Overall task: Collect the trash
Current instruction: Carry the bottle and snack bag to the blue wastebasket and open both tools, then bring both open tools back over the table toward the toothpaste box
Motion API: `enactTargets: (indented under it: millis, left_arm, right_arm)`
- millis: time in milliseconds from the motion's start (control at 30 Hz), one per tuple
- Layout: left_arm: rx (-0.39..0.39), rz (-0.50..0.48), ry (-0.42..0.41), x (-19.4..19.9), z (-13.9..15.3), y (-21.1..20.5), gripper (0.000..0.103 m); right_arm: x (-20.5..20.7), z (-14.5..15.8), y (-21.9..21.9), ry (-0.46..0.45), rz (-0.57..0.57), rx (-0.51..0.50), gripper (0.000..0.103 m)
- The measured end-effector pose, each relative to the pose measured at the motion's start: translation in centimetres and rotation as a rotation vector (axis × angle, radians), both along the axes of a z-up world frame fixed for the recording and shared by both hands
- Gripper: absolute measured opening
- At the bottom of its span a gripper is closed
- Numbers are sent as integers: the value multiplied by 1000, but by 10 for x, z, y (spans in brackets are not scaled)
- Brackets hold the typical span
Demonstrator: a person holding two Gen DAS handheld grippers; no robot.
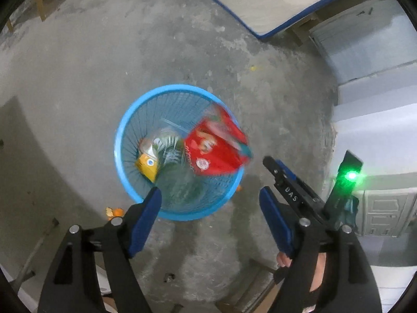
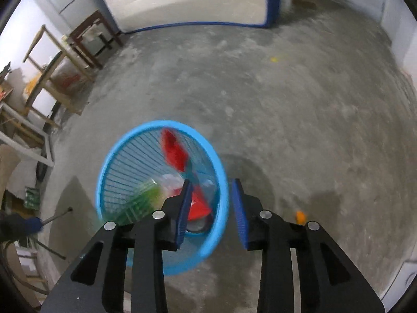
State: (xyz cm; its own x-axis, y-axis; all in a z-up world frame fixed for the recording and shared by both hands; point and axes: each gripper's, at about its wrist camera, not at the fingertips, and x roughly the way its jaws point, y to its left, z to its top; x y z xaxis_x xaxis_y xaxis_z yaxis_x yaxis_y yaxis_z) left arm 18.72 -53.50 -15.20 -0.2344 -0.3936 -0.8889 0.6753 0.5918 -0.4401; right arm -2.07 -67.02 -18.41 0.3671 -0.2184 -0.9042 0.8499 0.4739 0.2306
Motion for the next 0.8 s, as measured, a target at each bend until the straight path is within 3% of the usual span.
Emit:
enactTargets:
  millis: [167,433,533,600,800]
  left_arm:
    - [-54,2,-46,-3,29,14,75]
    - [-154,14,-159,-5,112,77,77]
    - [-197,41,-193,-8,146,119,80]
    - [-221,65,-239,-13,165,153,82]
    - [-274,205,-357,-30,203,266,86]
  right_arm:
    - [-27,-1,9,3,-21,-2,32]
    - [-45,2,25,-16,-10,-30,32]
    - [-37,5,22,-37,18,-48,28]
    - [-31,10,21,-63,24,-42,20]
    - [-16,34,31,-135,58,-59,21]
